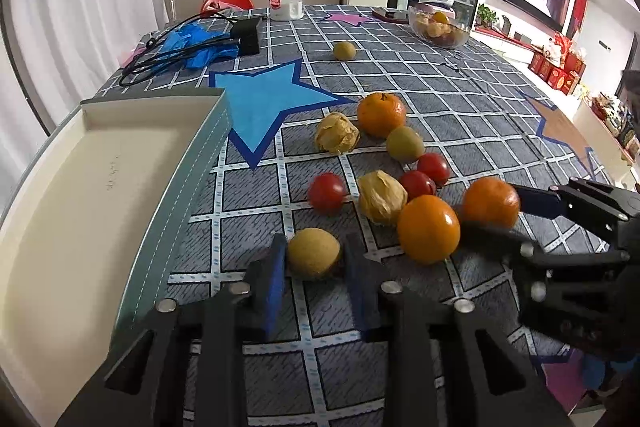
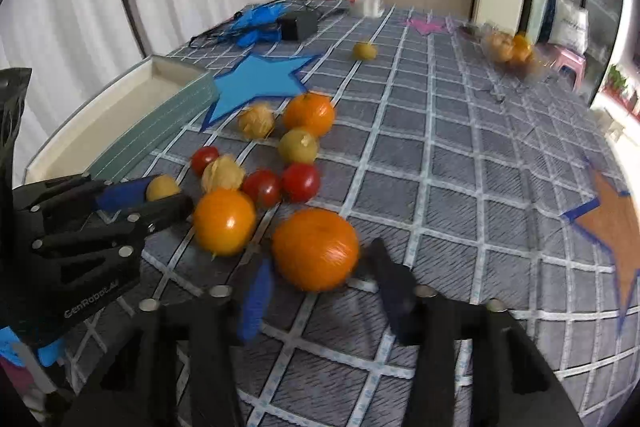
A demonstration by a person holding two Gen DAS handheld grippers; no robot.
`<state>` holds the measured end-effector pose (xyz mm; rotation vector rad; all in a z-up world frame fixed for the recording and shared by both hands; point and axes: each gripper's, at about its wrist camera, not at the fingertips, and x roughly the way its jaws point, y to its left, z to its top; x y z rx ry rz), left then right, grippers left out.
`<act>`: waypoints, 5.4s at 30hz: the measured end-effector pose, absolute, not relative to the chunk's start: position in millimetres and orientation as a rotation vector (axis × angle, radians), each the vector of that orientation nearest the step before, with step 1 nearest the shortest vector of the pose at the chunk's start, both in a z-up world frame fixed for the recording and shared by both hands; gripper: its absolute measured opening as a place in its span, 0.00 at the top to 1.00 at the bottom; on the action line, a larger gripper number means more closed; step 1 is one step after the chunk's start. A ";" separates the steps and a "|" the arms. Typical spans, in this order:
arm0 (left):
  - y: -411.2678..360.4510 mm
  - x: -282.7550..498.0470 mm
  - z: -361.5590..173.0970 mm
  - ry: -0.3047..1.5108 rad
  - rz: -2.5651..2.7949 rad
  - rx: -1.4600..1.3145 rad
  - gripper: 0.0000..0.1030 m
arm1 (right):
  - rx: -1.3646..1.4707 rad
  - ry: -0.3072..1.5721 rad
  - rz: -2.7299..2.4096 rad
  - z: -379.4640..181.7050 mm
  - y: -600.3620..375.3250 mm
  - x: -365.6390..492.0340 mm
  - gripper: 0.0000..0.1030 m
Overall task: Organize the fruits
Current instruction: 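Grasp the brownish round fruit with the left tool while the right tool grasps a large orange, then carry both fruits over the white tray and open both tools to drop them, then withdraw both tools from the tray back toward the fruits, then grasp a large orange with the left tool, then hold the orange in the left tool while the right tool moves toward a red tomato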
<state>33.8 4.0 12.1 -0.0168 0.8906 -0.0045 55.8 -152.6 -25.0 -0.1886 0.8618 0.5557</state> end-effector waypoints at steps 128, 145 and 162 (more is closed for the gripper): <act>-18.6 7.8 11.9 0.935 0.054 0.008 0.63 | -0.076 0.916 0.208 -35.3 -242.7 85.0 0.00; 2.5 -5.5 6.7 0.840 0.074 -0.028 0.63 | -0.079 0.918 0.208 -34.9 -242.1 86.1 0.00; 3.9 -6.2 6.7 0.831 0.061 -0.041 0.63 | -0.070 0.974 0.180 -33.5 -226.0 95.0 0.00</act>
